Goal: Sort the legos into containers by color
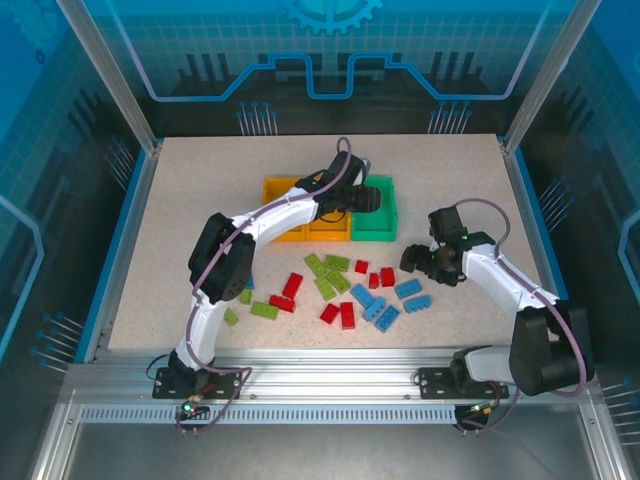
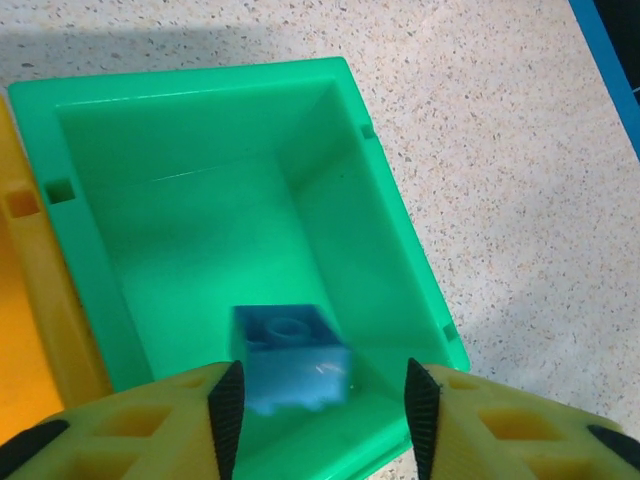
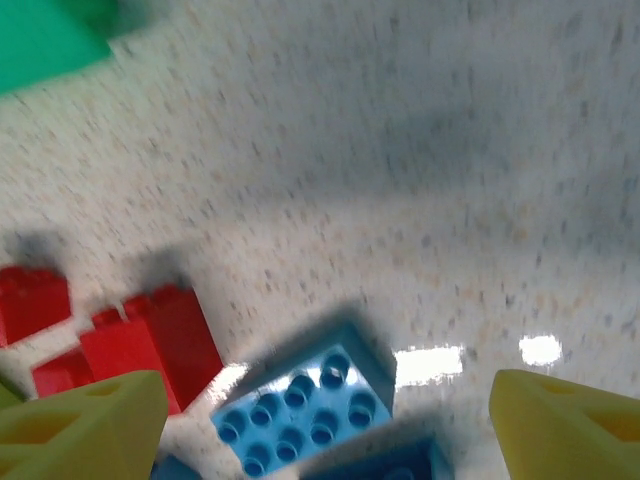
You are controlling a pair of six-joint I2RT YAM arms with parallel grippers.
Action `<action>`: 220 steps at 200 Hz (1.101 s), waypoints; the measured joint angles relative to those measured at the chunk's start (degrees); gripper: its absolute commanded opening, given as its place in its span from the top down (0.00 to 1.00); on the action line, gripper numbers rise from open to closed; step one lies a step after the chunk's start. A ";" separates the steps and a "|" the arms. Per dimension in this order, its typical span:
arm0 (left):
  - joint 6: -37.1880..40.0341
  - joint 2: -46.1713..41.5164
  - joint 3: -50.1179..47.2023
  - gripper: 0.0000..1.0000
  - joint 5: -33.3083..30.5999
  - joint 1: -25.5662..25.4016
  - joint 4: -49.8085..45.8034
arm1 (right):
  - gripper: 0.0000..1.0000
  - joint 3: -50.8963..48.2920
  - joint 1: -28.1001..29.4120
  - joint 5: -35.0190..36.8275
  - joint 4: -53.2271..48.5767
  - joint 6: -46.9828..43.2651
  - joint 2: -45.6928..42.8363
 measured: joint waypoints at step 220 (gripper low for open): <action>-8.00 -45.68 -54.34 0.03 -16.70 13.22 -18.27 | 0.15 -0.37 4.07 1.68 1.11 1.62 2.36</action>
